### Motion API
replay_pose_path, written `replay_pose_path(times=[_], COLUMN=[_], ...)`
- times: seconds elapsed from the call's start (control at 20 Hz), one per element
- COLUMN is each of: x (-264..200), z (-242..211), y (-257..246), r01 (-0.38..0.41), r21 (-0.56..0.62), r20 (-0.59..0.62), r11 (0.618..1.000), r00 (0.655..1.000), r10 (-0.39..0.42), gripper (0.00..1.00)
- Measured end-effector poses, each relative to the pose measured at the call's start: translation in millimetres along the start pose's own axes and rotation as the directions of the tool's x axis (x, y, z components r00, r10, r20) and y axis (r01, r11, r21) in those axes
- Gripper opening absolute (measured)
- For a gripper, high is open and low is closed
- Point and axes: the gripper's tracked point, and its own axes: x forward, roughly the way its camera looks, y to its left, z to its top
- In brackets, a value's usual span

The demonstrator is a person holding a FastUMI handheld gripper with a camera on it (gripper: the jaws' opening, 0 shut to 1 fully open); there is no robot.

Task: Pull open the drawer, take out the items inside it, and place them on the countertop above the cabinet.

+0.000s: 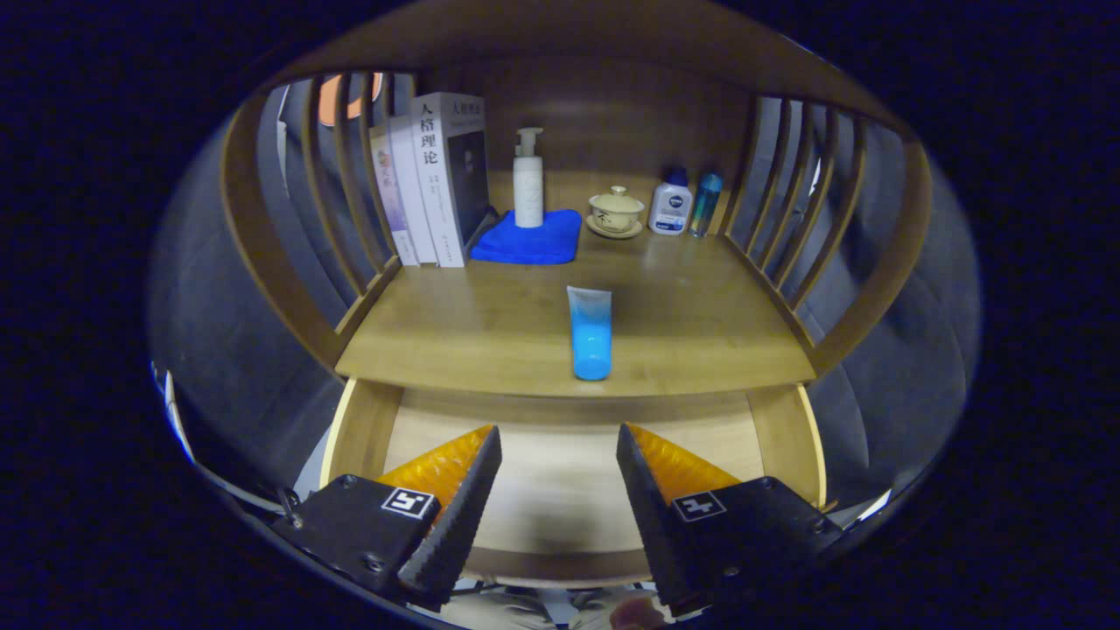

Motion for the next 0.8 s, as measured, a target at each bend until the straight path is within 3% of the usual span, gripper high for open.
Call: replay_pose_path(times=[0.35, 0.65, 0.8], x=[-47.8, -55.6, -52.6], z=[-63.4, -124.1, -140.6], y=[6.9, -3.9, -4.8], r01=[-0.088, -0.050, -0.036], r21=[-0.016, -0.071, -0.103], r20=[0.102, 0.220, 0.317], r11=[0.996, 0.996, 0.994], r00=[0.991, 0.973, 0.946], r10=[0.089, 0.065, 0.067], gripper=[0.84, 0.86, 0.88])
